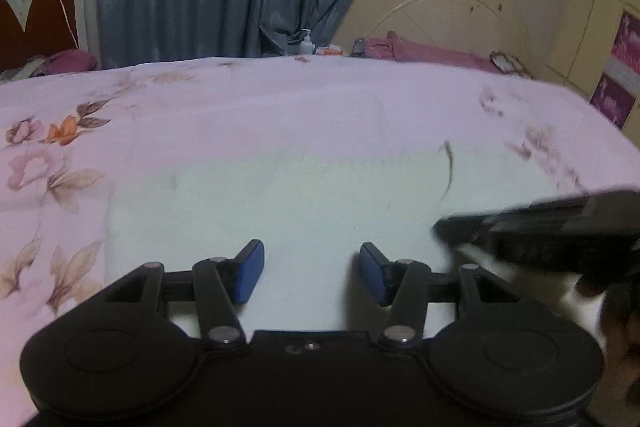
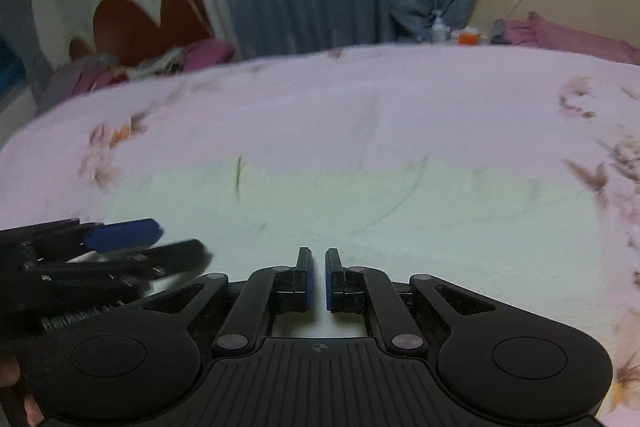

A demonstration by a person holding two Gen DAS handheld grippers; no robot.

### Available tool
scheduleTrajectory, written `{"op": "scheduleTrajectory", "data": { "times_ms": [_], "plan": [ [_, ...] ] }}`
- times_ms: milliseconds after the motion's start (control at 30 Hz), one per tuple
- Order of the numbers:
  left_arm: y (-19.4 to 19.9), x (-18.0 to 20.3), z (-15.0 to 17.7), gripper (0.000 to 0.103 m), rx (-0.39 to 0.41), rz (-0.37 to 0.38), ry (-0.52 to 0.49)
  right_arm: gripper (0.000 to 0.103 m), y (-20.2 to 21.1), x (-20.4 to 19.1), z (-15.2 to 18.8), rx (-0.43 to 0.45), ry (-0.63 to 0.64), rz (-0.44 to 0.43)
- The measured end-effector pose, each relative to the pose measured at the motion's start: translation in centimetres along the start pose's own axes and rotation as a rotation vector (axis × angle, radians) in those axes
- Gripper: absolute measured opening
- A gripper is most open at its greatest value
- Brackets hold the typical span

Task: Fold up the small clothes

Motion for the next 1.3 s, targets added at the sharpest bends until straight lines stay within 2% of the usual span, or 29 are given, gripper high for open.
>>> {"op": "scheduleTrajectory", "data": {
  "times_ms": [67, 133, 267, 367, 467, 533, 567, 600, 667, 733, 767, 800, 900, 1033, 1167, 1233, 1300],
  "plan": [
    [0.9, -1.1, 1.0, 0.052, 0.013, -0.019, -0.019, 0.003, 0.9, 0.6, 0.5, -0.011, 0.03, 0.008],
    [2.1, -2.8, 2.2, 0.052, 0.028, -0.029, -0.018, 0.003, 1.9, 2.7, 1.5, -0.004, 0.058, 0.084],
    [4.0, -4.9, 3.3, 0.053, 0.008, -0.084, -0.009, 0.003, 4.6, 7.3, 3.5, -0.006, 0.0, 0.222],
    [5.9, -4.8, 2.8, 0.051, 0.049, -0.099, 0.04, 0.004, 6.3, 7.8, 3.3, 0.005, -0.075, 0.212],
    [7.0, -2.9, 2.3, 0.051, 0.089, -0.043, 0.053, 0.004, 7.7, 4.9, 3.0, 0.076, -0.046, 0.174],
    [6.6, -1.6, 2.4, 0.051, 0.074, -0.02, 0.037, 0.03, 7.5, 3.4, 3.2, 0.074, -0.051, 0.115],
    [6.1, -1.0, 2.8, 0.051, 0.057, -0.01, 0.028, 0.056, 7.2, 2.9, 3.5, 0.073, -0.042, 0.11],
    [5.6, -0.8, 3.3, 0.051, 0.033, -0.007, 0.023, 0.062, 6.8, 2.6, 4.0, 0.063, -0.02, 0.114],
    [5.2, -1.3, 4.3, 0.049, 0.007, -0.029, 0.021, 0.062, 5.9, 3.0, 5.1, 0.005, -0.002, 0.158],
    [5.9, -2.2, 4.9, 0.049, 0.02, -0.028, 0.025, 0.062, 6.4, 5.0, 6.1, 0.004, -0.049, 0.192],
    [6.1, -2.5, 5.1, 0.049, 0.019, -0.026, 0.021, 0.058, 6.9, 6.0, 6.5, 0.013, -0.076, 0.2],
    [6.2, -2.7, 5.3, 0.049, 0.018, -0.022, 0.006, 0.048, 7.4, 6.6, 6.7, 0.013, -0.084, 0.214],
    [6.3, -2.4, 5.1, 0.05, 0.013, -0.022, -0.013, 0.045, 8.1, 6.7, 6.6, -0.004, -0.093, 0.22],
    [7.2, -2.4, 5.0, 0.063, 0.025, -0.006, 0.029, 0.046, 10.6, 6.7, 6.7, 0.056, -0.191, 0.187],
    [9.2, -2.6, 6.4, 0.082, 0.034, -0.019, 0.023, 0.046, 12.7, 6.5, 8.1, 0.046, -0.188, 0.193],
    [10.6, -3.1, 7.6, 0.086, 0.036, -0.032, 0.028, 0.046, 14.3, 6.4, 9.4, 0.047, -0.203, 0.179],
    [12.0, -3.7, 9.1, 0.086, 0.024, -0.044, 0.045, 0.046, 15.4, 6.7, 10.7, 0.04, -0.22, 0.18]
  ]
}}
Point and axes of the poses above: each gripper's, at about its wrist camera, not at the fingertips, and y roughly against the way its jaws point, x to its right, z to its underside, the point moved 3 cm from there along -y, roughly the way its jaws point, and after that the axes turned 4 degrees about -x, right-handed, at the moved point
